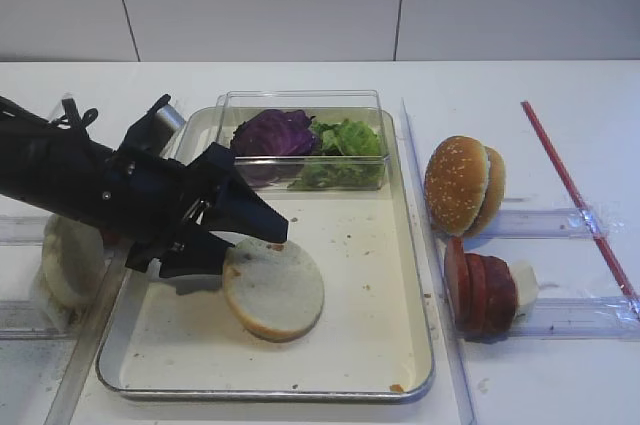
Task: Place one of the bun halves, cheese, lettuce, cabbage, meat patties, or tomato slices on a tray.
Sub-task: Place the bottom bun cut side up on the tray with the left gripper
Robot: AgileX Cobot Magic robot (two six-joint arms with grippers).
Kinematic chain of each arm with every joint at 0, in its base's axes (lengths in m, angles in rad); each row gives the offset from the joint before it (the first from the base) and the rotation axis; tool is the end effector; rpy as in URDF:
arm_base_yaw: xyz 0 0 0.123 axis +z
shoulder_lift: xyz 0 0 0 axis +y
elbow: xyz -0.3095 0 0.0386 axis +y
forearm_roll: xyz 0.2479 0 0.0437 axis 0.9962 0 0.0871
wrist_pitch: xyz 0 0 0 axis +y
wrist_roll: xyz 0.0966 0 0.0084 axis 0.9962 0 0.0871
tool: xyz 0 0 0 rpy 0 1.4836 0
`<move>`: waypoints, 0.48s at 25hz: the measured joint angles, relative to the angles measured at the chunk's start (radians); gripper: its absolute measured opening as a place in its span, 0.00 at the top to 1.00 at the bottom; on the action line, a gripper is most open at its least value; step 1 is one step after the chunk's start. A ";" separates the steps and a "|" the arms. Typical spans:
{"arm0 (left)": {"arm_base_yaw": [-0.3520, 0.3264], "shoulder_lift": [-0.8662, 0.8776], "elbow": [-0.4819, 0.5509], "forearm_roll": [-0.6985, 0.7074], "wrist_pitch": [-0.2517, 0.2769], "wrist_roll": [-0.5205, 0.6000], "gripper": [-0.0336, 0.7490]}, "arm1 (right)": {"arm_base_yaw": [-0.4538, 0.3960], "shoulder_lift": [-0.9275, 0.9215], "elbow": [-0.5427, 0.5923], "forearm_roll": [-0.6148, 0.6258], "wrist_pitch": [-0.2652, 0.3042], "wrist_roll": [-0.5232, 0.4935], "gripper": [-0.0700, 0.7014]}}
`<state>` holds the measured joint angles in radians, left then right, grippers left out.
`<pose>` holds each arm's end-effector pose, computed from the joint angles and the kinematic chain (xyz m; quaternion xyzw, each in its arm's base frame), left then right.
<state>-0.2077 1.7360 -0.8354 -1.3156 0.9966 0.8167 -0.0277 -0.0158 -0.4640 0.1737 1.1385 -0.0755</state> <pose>0.2758 -0.1386 0.2024 0.0443 0.8765 -0.4767 0.0508 -0.0291 0.0160 0.2585 -0.0267 0.8741 0.0618 0.4811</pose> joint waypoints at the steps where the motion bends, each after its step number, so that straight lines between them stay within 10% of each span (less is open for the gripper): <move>1: 0.000 0.000 0.000 0.000 -0.002 0.000 0.39 | 0.000 0.000 0.000 0.000 0.000 0.000 0.24; 12: 0.000 0.000 -0.084 0.165 -0.020 -0.088 0.39 | 0.000 0.000 0.000 0.000 0.000 0.000 0.24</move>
<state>-0.2077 1.7360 -0.9193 -1.1506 0.9769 0.7285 -0.0277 -0.0158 -0.4640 0.1737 1.1385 -0.0755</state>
